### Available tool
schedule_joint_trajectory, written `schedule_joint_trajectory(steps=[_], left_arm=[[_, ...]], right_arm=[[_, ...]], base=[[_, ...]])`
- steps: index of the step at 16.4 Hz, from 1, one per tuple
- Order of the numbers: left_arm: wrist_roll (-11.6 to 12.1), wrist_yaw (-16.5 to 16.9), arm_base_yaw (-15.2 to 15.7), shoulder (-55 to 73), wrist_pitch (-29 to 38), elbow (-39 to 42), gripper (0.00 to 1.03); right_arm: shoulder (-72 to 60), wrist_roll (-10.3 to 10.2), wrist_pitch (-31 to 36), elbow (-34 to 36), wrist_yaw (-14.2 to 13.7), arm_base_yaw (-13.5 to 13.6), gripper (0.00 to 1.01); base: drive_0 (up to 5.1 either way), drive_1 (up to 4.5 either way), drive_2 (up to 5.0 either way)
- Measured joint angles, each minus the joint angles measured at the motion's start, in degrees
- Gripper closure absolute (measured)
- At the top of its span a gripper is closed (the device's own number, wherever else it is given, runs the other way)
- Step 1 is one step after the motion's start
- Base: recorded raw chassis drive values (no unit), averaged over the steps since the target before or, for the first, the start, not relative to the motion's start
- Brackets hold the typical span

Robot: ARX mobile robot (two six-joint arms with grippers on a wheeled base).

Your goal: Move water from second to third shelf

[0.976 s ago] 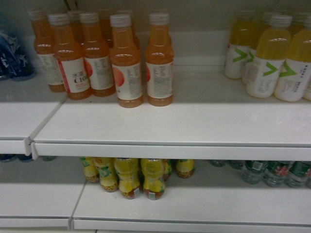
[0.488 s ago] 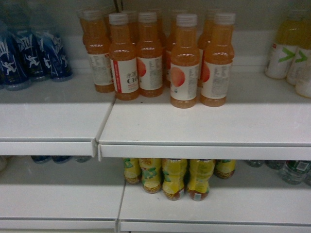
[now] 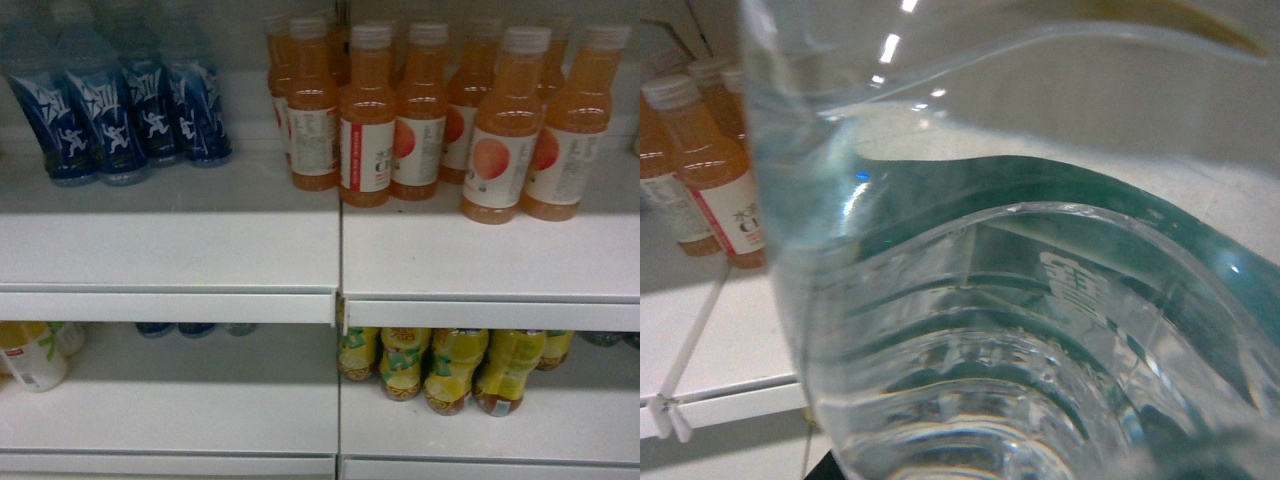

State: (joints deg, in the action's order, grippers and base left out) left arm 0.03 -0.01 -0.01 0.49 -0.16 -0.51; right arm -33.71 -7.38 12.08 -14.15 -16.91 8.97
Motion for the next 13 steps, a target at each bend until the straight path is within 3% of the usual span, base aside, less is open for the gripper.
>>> schedule_joint_trajectory(steps=[13], left_arm=[[0.0, 0.0, 0.0, 0.0, -0.11, 0.0, 0.05]], right_arm=[[0.02, -0.02, 0.13, 0.0, 0.0, -0.02, 0.61]], base=[[-5.1, 2.37, 2.4]])
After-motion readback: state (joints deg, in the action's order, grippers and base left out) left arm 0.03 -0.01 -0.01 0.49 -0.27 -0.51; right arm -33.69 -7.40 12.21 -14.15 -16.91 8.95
